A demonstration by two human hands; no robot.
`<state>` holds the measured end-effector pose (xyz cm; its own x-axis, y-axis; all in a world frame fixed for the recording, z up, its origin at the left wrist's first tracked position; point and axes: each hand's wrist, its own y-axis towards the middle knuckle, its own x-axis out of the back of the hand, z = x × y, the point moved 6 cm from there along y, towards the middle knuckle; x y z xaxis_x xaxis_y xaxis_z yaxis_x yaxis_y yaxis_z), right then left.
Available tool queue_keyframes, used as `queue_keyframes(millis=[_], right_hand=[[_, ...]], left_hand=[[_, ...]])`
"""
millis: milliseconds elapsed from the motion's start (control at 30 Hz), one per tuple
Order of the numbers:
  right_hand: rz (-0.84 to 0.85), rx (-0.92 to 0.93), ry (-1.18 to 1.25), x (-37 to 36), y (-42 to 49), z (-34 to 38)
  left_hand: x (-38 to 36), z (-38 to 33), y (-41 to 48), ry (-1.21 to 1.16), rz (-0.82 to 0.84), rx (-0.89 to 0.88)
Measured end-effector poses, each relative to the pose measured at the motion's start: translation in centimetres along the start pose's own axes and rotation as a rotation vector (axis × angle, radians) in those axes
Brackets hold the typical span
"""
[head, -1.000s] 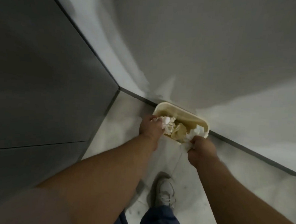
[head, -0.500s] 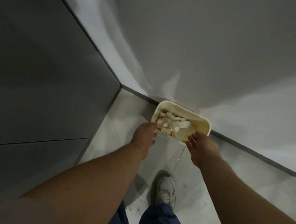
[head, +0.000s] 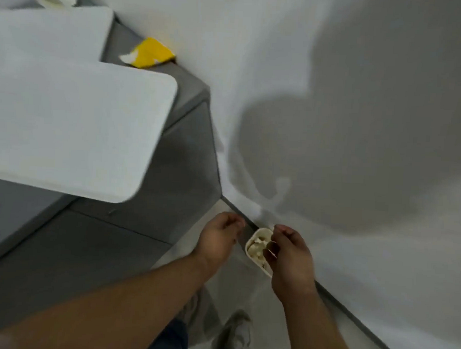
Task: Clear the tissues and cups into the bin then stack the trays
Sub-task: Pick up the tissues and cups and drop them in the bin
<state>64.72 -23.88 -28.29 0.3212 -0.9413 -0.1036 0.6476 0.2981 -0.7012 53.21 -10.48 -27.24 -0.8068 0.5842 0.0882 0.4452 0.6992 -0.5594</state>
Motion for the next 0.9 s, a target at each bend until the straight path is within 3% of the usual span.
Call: queue_keyframes(millis=[200,367,600,767,900], right_hand=[[0.258,0.269,-0.149,-7.7,-13.1,13.9],[0.530,0.478,-0.311,-14.2,-22.6,20.2],[0.774,0.613,-0.451,-23.5,-29.8,19.9],[0.814,0.659,-0.623,-30.0,-30.6,16.6],[0.754,0.649,-0.721,-35.2,-29.6,13.9]], left_hand=[[8.4,-14.0,-10.2,0.043,-0.074,-0.177],[16.9,-20.9,-16.8,-0.131,-0.195,-0.309],[30.7,-19.4,-22.6,-0.272,-0.510,-0.351],[40.6,-17.1,-23.9,-0.166,-0.729,-0.325],[48.8,-16.4,-22.3,-0.006,-0.830,-0.288]])
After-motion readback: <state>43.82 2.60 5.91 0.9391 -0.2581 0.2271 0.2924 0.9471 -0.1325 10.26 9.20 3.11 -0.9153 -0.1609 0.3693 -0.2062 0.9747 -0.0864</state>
